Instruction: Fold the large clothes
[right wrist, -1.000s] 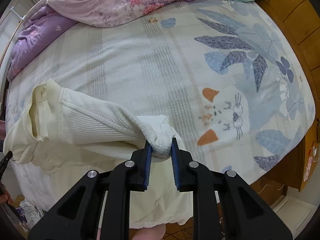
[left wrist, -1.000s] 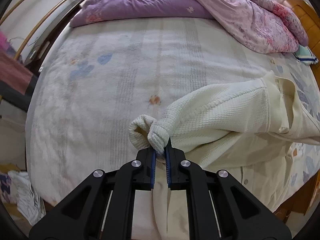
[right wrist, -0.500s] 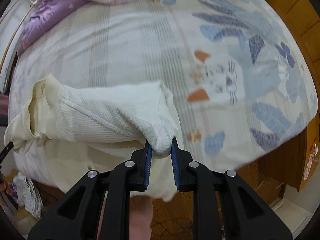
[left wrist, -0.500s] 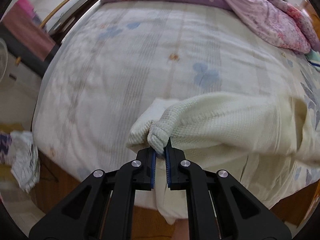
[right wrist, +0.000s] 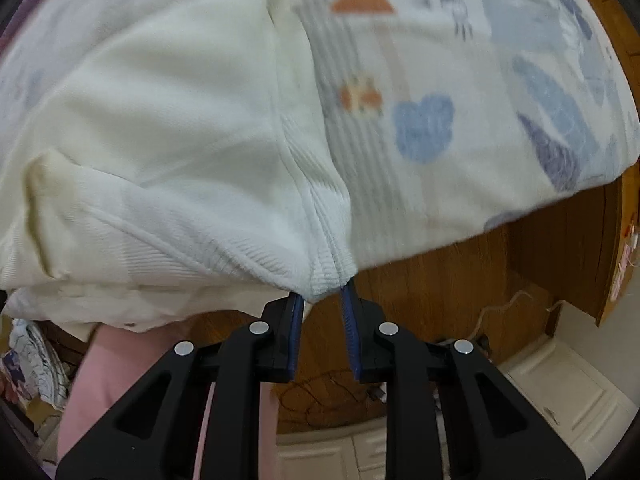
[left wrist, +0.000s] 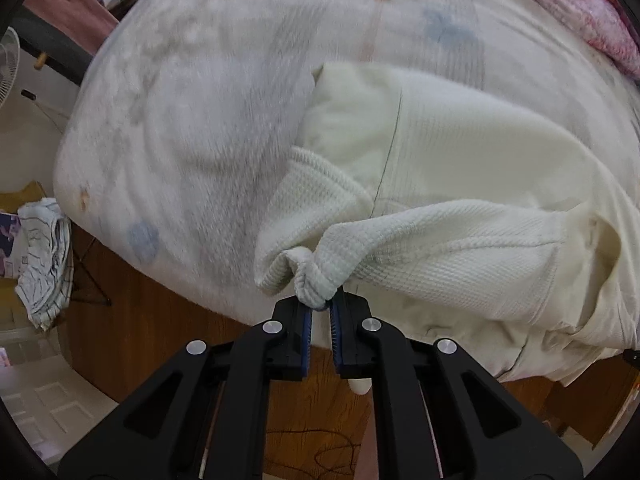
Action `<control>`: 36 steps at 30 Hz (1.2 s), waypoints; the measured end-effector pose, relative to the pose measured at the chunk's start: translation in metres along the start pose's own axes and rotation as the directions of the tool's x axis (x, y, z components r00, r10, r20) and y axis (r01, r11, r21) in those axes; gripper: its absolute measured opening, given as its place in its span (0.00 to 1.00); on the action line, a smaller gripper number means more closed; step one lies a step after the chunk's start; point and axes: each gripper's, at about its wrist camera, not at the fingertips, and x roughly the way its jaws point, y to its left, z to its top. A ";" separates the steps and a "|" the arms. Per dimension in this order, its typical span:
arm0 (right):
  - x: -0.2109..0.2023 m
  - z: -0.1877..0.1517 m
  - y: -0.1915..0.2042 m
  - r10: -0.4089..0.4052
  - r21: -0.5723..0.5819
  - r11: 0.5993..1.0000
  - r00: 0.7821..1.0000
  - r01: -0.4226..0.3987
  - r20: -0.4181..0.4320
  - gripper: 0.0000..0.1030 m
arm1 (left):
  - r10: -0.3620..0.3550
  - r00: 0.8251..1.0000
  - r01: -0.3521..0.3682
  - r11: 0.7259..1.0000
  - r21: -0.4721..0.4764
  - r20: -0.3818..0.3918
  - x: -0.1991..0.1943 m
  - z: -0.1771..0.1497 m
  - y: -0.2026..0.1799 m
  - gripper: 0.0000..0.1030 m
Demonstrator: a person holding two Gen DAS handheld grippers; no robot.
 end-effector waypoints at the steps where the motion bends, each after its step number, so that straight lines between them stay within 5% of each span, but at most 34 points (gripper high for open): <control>1: 0.004 0.000 0.001 -0.002 -0.005 1.000 1.000 0.002 -0.020 0.22 | 0.005 1.000 -0.005 1.000 0.003 -0.023 0.002 -0.001 0.001 0.12; 3: 0.002 -0.003 0.002 0.003 -0.018 1.000 0.999 -0.003 -0.039 0.43 | 0.002 0.999 -0.002 1.000 -0.001 -0.033 0.000 -0.004 0.005 0.18; 4: -0.003 -0.005 0.003 0.012 -0.023 1.000 0.999 -0.013 -0.032 0.65 | -0.016 0.999 0.016 1.000 -0.008 -0.032 -0.003 -0.005 0.007 0.22; 5: -0.010 -0.007 0.004 0.023 -0.030 0.999 1.000 -0.023 -0.020 0.75 | -0.026 0.999 0.025 1.000 -0.015 -0.034 -0.007 -0.005 0.010 0.36; 6: -0.019 -0.010 0.004 0.031 -0.038 0.999 1.000 -0.031 -0.005 0.76 | -0.024 0.999 0.023 1.000 -0.019 -0.037 -0.009 -0.004 0.011 0.51; 11: -0.065 -0.013 0.007 0.074 -0.040 0.997 0.994 -0.071 0.078 0.76 | -0.049 0.999 0.049 0.999 -0.011 -0.011 -0.035 0.002 0.007 0.56; 14: -0.086 0.002 0.024 0.209 -0.076 0.977 0.970 -0.201 0.121 0.76 | -0.093 0.994 0.091 0.995 0.028 0.056 -0.050 0.013 -0.012 0.56; 17: -0.079 0.034 0.056 0.317 -0.101 0.946 0.944 -0.308 0.095 0.76 | -0.169 0.983 0.166 0.985 0.043 0.068 -0.041 0.033 -0.037 0.56; 24: -0.032 0.090 0.148 0.359 -0.192 0.911 0.931 -0.364 -0.059 0.76 | -0.310 0.948 0.315 0.944 0.094 -0.067 0.019 0.072 -0.094 0.56; 26: -0.012 0.092 0.170 0.299 -0.232 0.920 0.948 -0.317 -0.109 0.70 | -0.315 0.937 0.329 0.941 0.077 -0.150 0.040 0.069 -0.098 0.46; 27: -0.004 0.092 0.174 0.281 -0.246 0.921 0.952 -0.303 -0.122 0.59 | -0.320 0.929 0.335 0.940 0.062 -0.184 0.048 0.066 -0.097 0.30; 28: 0.004 0.090 0.179 0.259 -0.257 0.923 0.956 -0.286 -0.136 0.35 | -0.312 0.924 0.330 0.943 0.049 -0.223 0.056 0.059 -0.094 0.24; 32: 0.012 0.066 0.171 0.256 -0.247 0.922 0.949 -0.297 -0.185 0.21 | -0.311 0.908 0.340 0.938 0.059 -0.282 0.057 0.032 -0.086 0.15; 36: 0.004 0.019 0.160 0.245 -0.300 0.905 0.945 -0.304 -0.217 0.21 | -0.275 0.898 0.322 0.943 0.086 -0.342 0.059 -0.008 -0.081 0.14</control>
